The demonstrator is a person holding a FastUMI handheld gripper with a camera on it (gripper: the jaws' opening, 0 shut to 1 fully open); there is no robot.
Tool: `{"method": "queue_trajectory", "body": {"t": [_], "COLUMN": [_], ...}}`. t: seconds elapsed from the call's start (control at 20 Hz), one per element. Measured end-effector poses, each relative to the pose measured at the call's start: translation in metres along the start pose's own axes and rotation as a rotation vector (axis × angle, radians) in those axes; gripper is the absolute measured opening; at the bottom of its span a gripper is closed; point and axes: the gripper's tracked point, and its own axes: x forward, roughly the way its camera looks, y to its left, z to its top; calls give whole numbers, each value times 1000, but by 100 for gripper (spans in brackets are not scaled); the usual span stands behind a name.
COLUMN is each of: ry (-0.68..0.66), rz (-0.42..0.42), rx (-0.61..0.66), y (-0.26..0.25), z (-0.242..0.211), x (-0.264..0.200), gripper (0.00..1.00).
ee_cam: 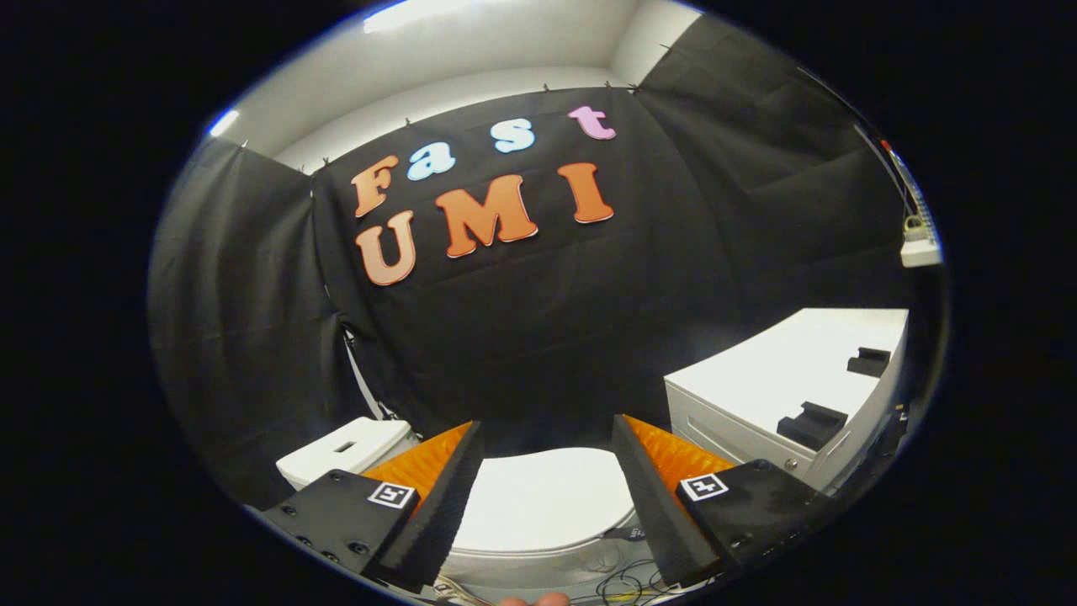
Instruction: Open the toilet lid.
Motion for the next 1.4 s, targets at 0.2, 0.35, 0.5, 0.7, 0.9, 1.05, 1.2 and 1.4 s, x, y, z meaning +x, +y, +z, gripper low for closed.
{"method": "queue_trajectory", "body": {"t": [0.2,0.35,0.5,0.7,0.9,1.05,1.2,1.4], "ry": [79,127,161,239,280,314,375,482], "rz": [-38,-93,-167,-253,-305,-289,-276,-291], "rx": [142,279,348,387,426,418,437,528], "y": [-39,-72,-106,-138,-161,-163,-164,-172], "z": [-51,-93,-128,-178,-214,-229,-245,-273], "x": [14,20,24,23,26,29,24,5], "gripper": [99,99,99,99,99,99,99,99]}}
